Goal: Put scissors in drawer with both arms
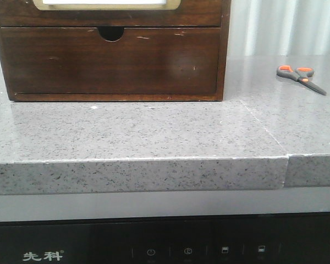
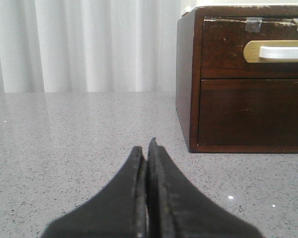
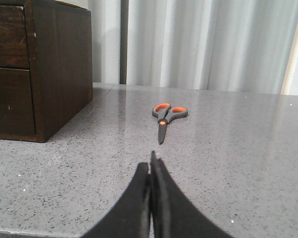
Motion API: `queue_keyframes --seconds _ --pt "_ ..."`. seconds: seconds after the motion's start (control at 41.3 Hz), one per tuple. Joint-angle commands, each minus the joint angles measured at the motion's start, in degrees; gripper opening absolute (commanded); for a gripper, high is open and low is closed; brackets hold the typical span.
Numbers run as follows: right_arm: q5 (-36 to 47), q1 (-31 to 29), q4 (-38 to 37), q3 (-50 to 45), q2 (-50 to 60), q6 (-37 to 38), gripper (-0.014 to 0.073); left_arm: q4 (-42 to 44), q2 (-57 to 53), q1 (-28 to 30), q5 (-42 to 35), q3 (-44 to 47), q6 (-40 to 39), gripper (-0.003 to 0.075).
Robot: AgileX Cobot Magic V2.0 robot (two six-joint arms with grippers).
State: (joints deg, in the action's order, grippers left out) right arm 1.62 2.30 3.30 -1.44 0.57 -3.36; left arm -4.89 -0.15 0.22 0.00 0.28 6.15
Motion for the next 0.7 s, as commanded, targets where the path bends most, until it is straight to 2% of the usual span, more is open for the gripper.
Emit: queue_keyframes --seconds 0.0,0.46,0.557,0.678 --pt "4.67 -0.4 -0.01 -0.13 1.0 0.09 -0.0069 -0.38 -1.07 -0.27 -4.76 1.41 -0.51 -0.002" --pt "6.23 -0.39 -0.01 -0.13 1.0 0.09 -0.0069 -0.38 -1.07 -0.27 -4.76 1.41 -0.51 -0.002" --pt "6.84 -0.39 -0.01 0.1 1.0 0.09 -0.0069 -0.38 -1.07 -0.27 -7.12 1.31 -0.51 -0.002" --pt "2.59 -0.39 -0.01 3.77 1.0 0.09 -0.0069 -0.75 -1.07 -0.27 -8.41 -0.68 -0.51 -0.002"
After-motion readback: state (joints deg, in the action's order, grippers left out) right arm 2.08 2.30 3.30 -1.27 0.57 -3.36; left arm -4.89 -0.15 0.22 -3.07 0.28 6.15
